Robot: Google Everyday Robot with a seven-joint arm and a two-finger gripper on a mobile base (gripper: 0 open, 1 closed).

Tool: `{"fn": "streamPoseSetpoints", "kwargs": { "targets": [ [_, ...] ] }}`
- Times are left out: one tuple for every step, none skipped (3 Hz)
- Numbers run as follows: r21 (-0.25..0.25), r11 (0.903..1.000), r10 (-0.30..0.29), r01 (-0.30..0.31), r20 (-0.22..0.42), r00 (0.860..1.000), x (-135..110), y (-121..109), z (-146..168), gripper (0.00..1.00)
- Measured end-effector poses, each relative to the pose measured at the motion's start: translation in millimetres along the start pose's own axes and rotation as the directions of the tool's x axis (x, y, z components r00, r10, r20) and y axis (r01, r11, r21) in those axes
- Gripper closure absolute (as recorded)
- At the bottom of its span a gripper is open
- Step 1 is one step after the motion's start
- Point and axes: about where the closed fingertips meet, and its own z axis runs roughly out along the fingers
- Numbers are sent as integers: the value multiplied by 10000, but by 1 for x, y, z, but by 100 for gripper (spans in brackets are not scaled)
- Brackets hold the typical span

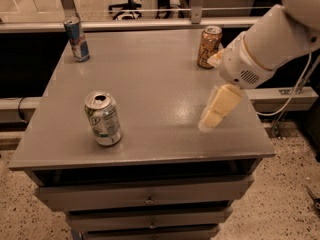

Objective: Move 7up can near orange can

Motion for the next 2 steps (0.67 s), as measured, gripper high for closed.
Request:
{"fn": "streamPoseSetpoints", "kwargs": {
  "targets": [
    [-48, 9999, 96, -93, 802, 9967, -20, -8, 32, 0],
    [-45, 9999, 96, -93, 868, 9962, -21, -7, 33, 0]
  ]
}}
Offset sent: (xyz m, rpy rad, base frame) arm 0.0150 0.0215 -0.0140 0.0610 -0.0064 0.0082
